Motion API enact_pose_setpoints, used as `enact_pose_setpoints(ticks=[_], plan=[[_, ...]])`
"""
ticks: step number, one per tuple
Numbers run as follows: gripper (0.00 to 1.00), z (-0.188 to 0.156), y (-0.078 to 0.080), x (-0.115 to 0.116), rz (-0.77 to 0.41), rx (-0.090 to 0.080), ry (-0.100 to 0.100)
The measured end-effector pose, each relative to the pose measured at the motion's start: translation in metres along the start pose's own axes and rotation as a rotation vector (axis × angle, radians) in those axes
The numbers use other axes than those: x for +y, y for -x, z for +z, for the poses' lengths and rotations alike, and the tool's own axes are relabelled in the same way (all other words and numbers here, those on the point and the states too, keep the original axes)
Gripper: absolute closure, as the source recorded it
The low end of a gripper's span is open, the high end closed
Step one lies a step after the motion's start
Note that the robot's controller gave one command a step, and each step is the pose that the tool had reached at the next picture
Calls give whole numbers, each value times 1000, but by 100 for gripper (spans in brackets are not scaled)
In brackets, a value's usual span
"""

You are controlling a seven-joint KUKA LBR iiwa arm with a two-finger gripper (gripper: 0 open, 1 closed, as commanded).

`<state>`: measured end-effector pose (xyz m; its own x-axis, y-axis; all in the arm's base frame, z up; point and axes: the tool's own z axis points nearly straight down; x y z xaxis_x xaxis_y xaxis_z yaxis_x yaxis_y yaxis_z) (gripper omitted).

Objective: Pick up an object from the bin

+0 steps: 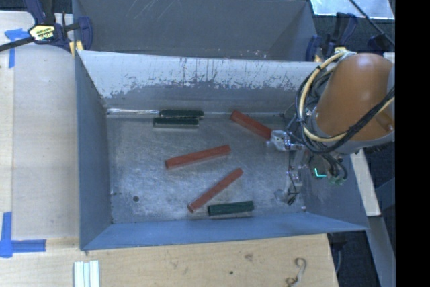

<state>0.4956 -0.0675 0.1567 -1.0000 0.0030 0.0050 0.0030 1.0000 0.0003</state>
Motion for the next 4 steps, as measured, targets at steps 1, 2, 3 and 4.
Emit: enact_pose_setpoints(ticks=[1, 2, 3, 4], plan=[[0, 88, 10, 110, -328, -4, 1], [0, 56, 15, 139, -428, -10, -1], [0, 57, 19, 121, -412, -11, -2], [0, 86, 18, 126, -494, -5, -3]])
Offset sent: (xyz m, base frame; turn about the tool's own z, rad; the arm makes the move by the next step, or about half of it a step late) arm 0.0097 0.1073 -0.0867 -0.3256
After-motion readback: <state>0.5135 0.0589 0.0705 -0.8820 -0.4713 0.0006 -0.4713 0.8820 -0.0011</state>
